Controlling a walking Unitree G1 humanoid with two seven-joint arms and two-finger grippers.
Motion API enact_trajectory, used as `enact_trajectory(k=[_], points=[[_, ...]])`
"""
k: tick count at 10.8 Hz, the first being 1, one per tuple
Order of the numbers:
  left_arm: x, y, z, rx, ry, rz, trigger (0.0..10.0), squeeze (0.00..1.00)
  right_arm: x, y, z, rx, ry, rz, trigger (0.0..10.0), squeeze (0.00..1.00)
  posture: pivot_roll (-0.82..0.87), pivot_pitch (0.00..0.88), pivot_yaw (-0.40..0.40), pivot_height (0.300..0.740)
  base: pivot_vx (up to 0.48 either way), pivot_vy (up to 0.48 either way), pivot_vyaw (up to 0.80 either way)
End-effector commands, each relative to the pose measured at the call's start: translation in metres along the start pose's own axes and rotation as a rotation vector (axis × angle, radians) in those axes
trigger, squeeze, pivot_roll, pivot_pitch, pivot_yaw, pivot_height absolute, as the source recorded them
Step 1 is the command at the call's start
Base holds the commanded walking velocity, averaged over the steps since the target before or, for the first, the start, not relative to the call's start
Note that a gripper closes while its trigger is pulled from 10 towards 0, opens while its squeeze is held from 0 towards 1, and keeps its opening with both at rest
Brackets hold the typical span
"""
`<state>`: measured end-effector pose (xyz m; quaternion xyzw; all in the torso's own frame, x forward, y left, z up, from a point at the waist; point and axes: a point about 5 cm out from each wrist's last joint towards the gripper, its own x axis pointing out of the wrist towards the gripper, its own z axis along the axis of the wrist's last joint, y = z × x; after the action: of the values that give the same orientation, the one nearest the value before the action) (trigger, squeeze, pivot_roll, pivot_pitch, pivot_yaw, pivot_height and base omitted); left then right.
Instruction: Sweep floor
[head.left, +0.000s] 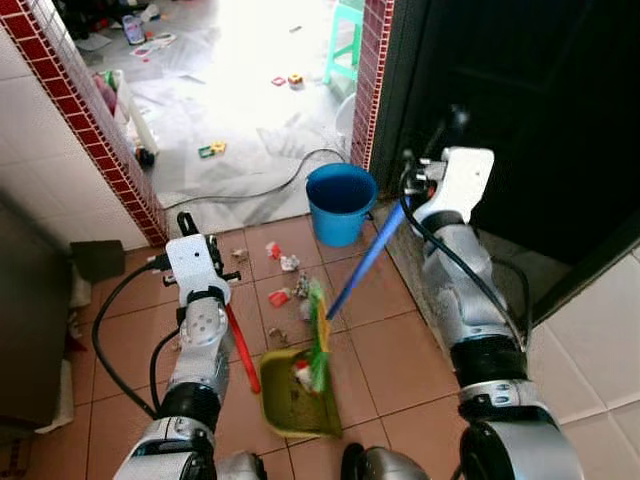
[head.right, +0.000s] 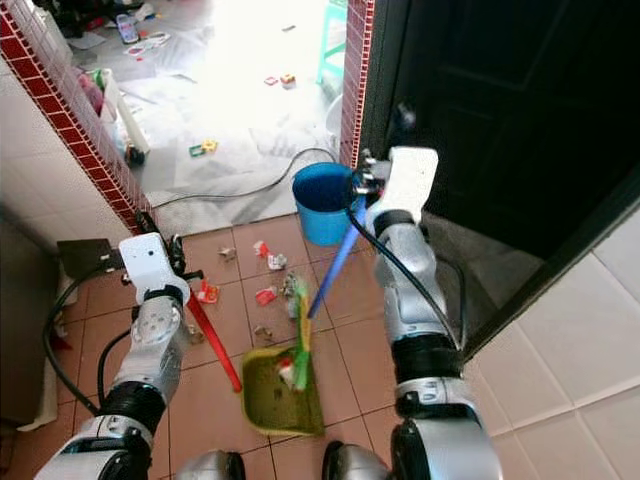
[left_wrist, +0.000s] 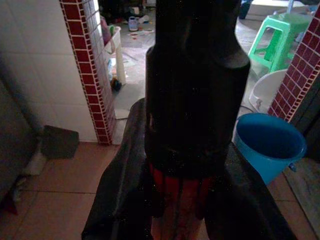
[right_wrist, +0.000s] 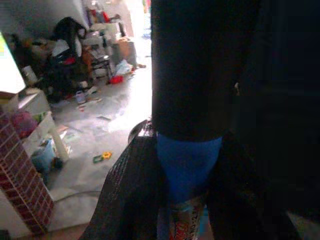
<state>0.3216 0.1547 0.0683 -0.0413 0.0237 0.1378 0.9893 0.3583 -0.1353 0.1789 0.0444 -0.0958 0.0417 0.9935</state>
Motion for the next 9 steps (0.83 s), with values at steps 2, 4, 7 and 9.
enact_trajectory(k=[2, 4, 7, 9], points=[[0.005, -0.001, 0.009, -0.010, -0.049, 0.013, 10.0, 0.00, -0.001, -0.013, 0.019, -0.194, -0.084, 0.059, 10.0, 0.00, -0.15, 0.107, 0.000, 0.740, 0.000, 0.000, 0.00], [0.005, -0.002, 0.010, -0.023, -0.052, 0.022, 10.0, 0.00, -0.008, -0.030, 0.015, -0.369, -0.072, 0.088, 10.0, 0.00, -0.17, 0.093, 0.002, 0.740, 0.000, 0.000, 0.00], [0.005, -0.003, 0.005, -0.045, -0.032, 0.043, 10.0, 0.00, -0.026, -0.027, -0.017, -0.358, 0.041, 0.151, 10.0, 0.00, -0.18, 0.076, -0.011, 0.740, 0.000, 0.000, 0.00], [0.007, -0.004, 0.007, -0.049, -0.037, 0.047, 10.0, 0.00, -0.026, 0.004, -0.011, -0.072, 0.010, 0.204, 10.0, 0.00, -0.17, 0.060, -0.012, 0.740, 0.000, 0.000, 0.00]])
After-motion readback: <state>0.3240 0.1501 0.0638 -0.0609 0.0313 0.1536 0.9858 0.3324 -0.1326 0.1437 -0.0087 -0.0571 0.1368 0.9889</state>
